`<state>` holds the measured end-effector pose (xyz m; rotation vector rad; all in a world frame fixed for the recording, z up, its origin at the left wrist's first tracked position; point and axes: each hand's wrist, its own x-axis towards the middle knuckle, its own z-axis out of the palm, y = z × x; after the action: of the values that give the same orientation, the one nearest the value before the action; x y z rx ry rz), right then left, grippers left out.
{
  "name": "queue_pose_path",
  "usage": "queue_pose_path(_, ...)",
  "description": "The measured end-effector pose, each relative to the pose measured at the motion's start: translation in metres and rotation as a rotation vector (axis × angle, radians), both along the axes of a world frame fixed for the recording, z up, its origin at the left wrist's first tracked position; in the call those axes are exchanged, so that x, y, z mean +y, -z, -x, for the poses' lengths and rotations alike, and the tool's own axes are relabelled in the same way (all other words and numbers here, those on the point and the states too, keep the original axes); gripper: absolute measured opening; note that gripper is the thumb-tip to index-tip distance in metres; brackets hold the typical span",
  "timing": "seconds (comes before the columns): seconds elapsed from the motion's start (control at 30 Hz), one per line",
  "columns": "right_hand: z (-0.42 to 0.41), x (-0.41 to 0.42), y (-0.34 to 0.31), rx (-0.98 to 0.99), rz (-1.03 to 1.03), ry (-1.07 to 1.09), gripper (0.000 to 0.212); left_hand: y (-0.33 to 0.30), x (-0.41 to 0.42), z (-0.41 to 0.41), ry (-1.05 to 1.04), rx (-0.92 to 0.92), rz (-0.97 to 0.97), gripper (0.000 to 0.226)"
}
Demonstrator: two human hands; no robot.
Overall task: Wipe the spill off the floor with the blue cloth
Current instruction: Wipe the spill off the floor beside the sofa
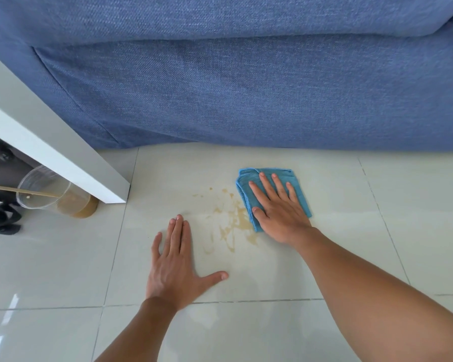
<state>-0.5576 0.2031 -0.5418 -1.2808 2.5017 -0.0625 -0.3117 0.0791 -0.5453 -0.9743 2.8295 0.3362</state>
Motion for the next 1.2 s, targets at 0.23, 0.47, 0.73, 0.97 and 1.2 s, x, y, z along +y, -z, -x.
queue_pose_path(0.23,-0.013,0.027,-0.001,0.012,-0.012,0.042,0.064,-0.002,-0.001,-0.003,0.001,0.012,-0.011,0.143)
queue_pose_path(0.47,-0.039,0.048,-0.003,0.010,-0.044,0.085,0.065,0.000,-0.002,-0.009,0.005,0.066,-0.040,0.138)
queue_pose_path(0.73,-0.045,0.049,-0.001,0.057,-0.077,0.070,0.073,-0.001,-0.012,-0.036,-0.102,0.060,-0.019,0.140)
queue_pose_path(0.97,-0.055,0.037,-0.002,0.058,-0.100,0.059,0.078,0.000,-0.014,-0.037,-0.098,0.058,-0.031,0.143)
queue_pose_path(1.2,-0.074,0.017,-0.002,0.045,-0.082,0.028,0.079,-0.001,-0.019,-0.043,-0.039,0.035,-0.035,0.146)
